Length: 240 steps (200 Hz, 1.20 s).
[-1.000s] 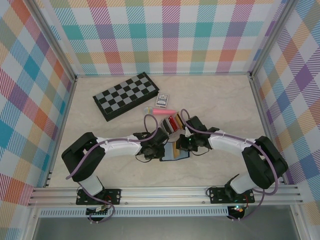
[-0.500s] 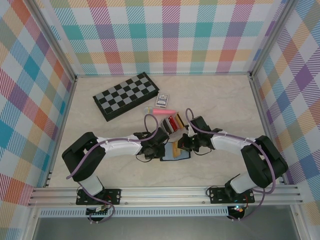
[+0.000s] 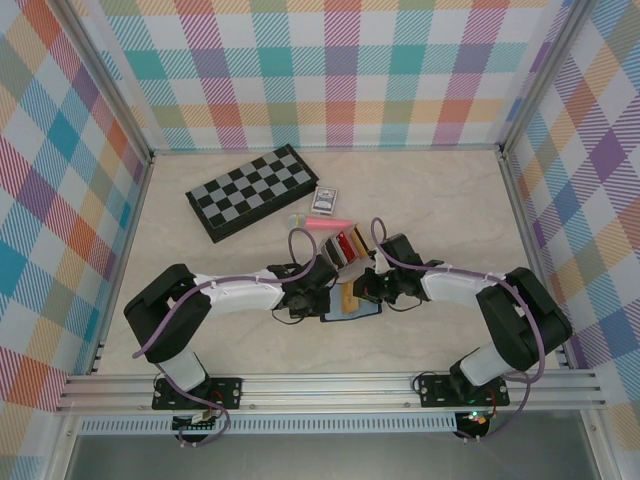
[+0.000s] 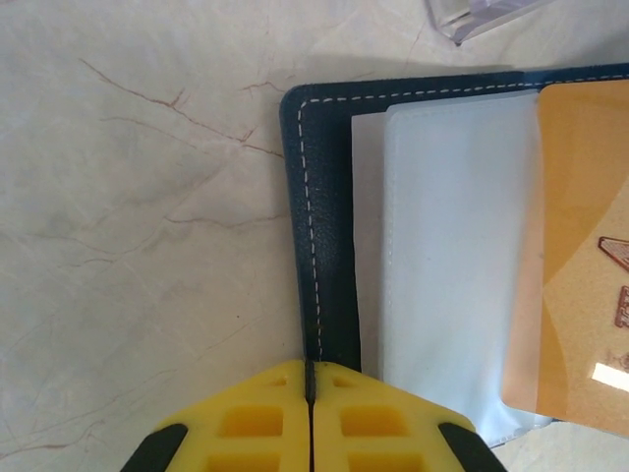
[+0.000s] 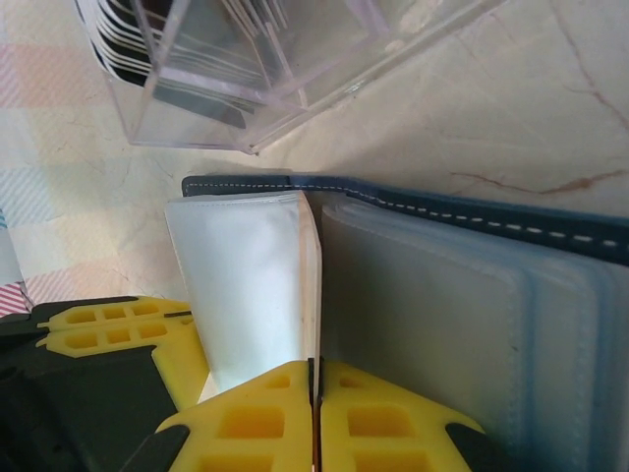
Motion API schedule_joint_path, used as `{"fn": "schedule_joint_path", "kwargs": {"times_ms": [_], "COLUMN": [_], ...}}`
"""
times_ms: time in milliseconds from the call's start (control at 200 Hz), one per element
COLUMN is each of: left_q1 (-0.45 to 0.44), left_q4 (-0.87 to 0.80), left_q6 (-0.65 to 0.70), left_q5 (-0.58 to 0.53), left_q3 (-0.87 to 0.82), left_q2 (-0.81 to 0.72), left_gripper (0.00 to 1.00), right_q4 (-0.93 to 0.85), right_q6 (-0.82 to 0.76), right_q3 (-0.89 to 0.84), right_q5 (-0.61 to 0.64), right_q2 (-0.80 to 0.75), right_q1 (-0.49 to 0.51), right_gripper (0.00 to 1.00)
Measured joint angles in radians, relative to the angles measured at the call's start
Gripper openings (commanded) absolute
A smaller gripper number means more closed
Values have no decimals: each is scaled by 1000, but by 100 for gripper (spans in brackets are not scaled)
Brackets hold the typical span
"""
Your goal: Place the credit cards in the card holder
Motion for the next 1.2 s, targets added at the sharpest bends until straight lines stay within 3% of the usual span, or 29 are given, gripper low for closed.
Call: {"fn": "schedule_joint_path", "kwargs": {"times_ms": [205, 395, 565, 675, 940, 1200], "left_q1": [0, 0, 1, 9, 16, 21], "left_q4": [-9, -31, 3, 50, 23, 0], "left_q6": [-14, -34, -47, -47, -33, -33], "left_q5": [-10, -38, -43, -25, -34, -44], "left_q3": [-3, -31, -35, -34, 20, 33], "left_q2": [-6, -71, -133, -121, 19, 27], "left_gripper": [21, 46, 59, 56, 26, 20], "right_q4": [0, 9, 9, 9, 8, -15], "right_q6": [-7, -19, -28, -28, -31, -50], "right_q3": [-6, -10, -10, -10, -10, -13], "right_q5": [8, -4, -3, -3, -15, -32], "right_q2": [0, 14, 14, 14, 13, 0], "right_q1": [0, 2, 2, 2, 2, 2], "right_gripper": [5, 5, 6, 6, 6, 7]}}
